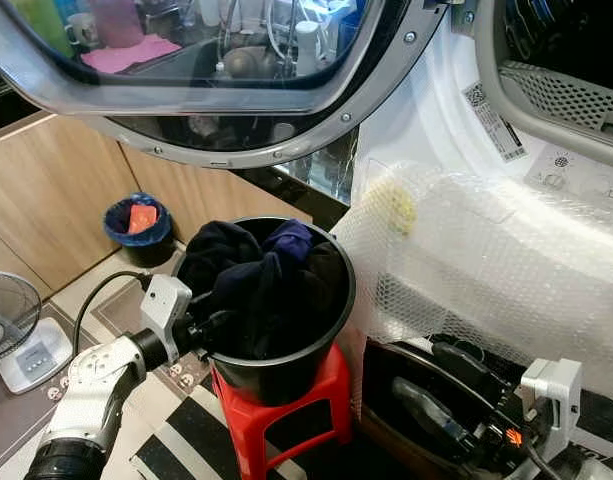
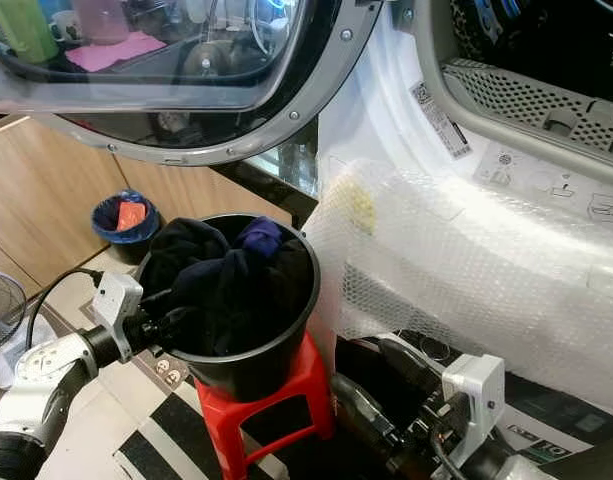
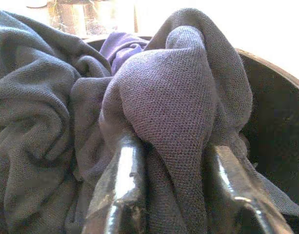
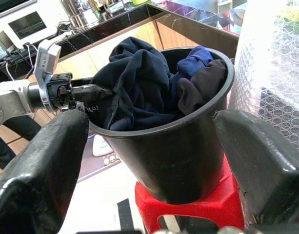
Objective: Clothes washing
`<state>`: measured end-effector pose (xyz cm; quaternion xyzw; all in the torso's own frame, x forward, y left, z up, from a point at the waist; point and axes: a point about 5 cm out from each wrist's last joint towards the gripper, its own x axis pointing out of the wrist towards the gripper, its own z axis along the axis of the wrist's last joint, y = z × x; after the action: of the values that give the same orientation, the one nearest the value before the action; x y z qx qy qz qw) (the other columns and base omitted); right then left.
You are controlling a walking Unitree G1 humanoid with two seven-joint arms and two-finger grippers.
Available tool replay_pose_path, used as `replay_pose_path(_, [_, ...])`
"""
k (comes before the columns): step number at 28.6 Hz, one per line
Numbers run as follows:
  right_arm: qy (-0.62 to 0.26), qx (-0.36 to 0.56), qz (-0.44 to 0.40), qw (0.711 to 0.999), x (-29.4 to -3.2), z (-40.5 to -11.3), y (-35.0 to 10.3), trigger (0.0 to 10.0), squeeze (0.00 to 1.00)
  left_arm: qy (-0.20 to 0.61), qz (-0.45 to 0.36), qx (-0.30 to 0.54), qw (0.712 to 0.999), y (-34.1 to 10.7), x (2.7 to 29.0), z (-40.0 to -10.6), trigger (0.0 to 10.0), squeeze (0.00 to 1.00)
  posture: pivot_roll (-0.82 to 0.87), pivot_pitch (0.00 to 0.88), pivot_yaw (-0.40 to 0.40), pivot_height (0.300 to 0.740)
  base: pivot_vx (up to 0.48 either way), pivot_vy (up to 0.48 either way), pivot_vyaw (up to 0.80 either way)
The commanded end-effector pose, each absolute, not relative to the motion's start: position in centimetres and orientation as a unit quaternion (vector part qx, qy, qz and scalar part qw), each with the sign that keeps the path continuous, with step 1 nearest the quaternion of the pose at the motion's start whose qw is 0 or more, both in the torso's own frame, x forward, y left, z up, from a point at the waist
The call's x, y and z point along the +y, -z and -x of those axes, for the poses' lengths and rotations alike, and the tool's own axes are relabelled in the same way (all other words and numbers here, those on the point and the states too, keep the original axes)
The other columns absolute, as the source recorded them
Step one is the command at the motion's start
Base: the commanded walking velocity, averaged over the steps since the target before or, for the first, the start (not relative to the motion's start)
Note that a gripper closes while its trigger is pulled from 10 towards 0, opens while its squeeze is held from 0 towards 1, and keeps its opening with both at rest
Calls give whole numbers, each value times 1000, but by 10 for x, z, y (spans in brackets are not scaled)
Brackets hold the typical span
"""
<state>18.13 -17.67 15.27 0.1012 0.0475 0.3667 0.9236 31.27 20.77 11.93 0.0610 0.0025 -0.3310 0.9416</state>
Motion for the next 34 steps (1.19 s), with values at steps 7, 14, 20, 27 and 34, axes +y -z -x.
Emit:
replay_pose_path(7, [-364,49,-102,925,-177,-185,-148,10000,0,340,-85,-1,937,-126,209,-306,0,0,-69,164,9,740,0,0,0])
replay_pose_path(14, [-364,42,-101,925,-176,-191,-148,10000,0,336,-109,-19,936,-139,208,-308,0,0,-55,147,12,740,0,0,0])
replay_pose_path(20, [-365,37,-103,925,-175,-195,-147,10000,0,330,-125,-31,935,-149,207,-309,0,0,-49,139,13,740,0,0,0])
replay_pose_path(27, [-364,32,-103,925,-174,-199,-146,10000,0,322,-150,-46,934,-169,199,-313,10000,0,-43,131,18,740,0,0,0])
replay_pose_path(34, [-362,26,-104,926,-173,-201,-146,10000,0,320,-160,-70,931,-186,183,-314,10000,0,-42,123,26,740,0,0,0])
